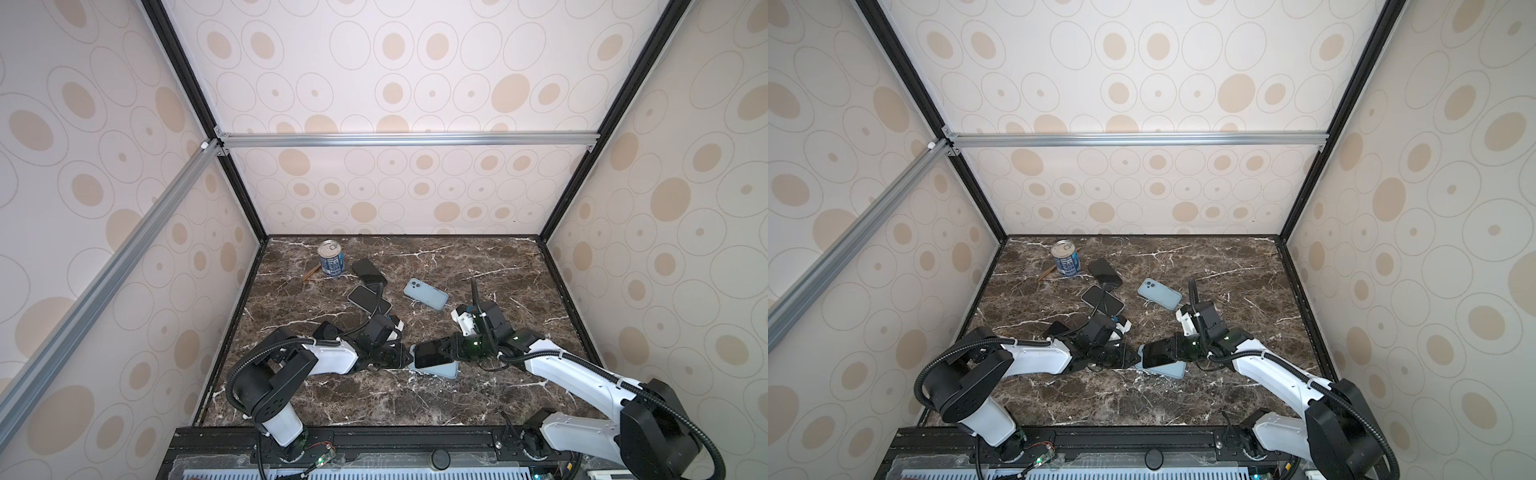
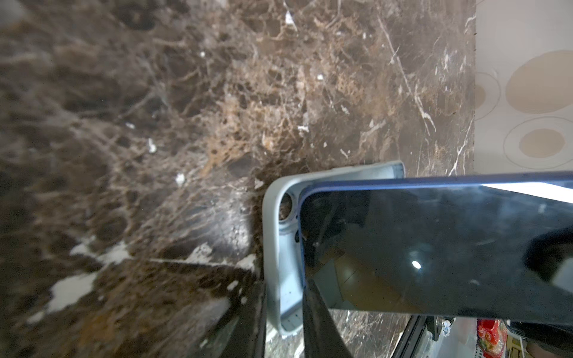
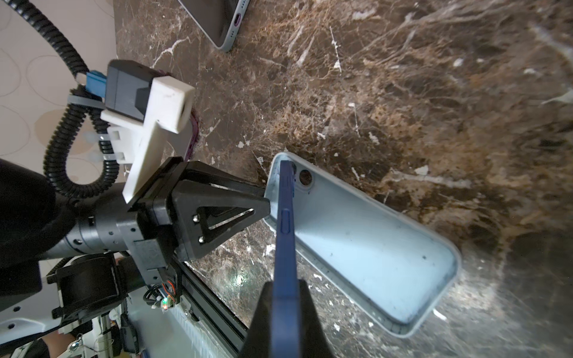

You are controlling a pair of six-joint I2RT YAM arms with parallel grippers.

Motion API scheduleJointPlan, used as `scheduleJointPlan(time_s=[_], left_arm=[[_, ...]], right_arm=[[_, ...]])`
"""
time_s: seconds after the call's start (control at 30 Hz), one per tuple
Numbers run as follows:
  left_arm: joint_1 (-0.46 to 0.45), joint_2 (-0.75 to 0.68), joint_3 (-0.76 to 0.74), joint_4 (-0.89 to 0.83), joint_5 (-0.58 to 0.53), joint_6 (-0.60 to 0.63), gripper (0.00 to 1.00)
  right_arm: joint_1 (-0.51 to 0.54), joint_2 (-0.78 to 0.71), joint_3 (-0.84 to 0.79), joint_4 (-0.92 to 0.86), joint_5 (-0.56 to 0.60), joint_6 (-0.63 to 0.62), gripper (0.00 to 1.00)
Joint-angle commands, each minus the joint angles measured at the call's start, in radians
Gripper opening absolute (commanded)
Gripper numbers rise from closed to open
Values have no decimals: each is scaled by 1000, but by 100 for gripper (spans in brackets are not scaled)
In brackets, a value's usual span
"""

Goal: Put the phone into the phone case
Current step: 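Lower the phone's end into the case with the right gripper while left holds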

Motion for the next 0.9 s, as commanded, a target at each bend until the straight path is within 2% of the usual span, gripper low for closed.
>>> scheduleJointPlan(time_s=[0.0, 0.17, 0.3, 0.57, 0.87], left_arm=[[-3, 15, -36, 74, 43, -43, 23], [-21, 0, -79, 115, 48, -103, 23], [-55, -17, -108, 126, 21, -151, 23], [-113, -11, -148, 217, 7, -254, 23], [-115, 29, -118, 231, 8, -235, 23]], right_arm=[[-13, 23, -58, 50, -31, 19, 0], [-29, 29, -137, 148, -34, 101, 0], [-35, 11, -159, 134, -19, 145, 0], [-36, -79, -154, -9, 53, 148, 0], [-56, 26, -175, 47, -3, 129, 0]])
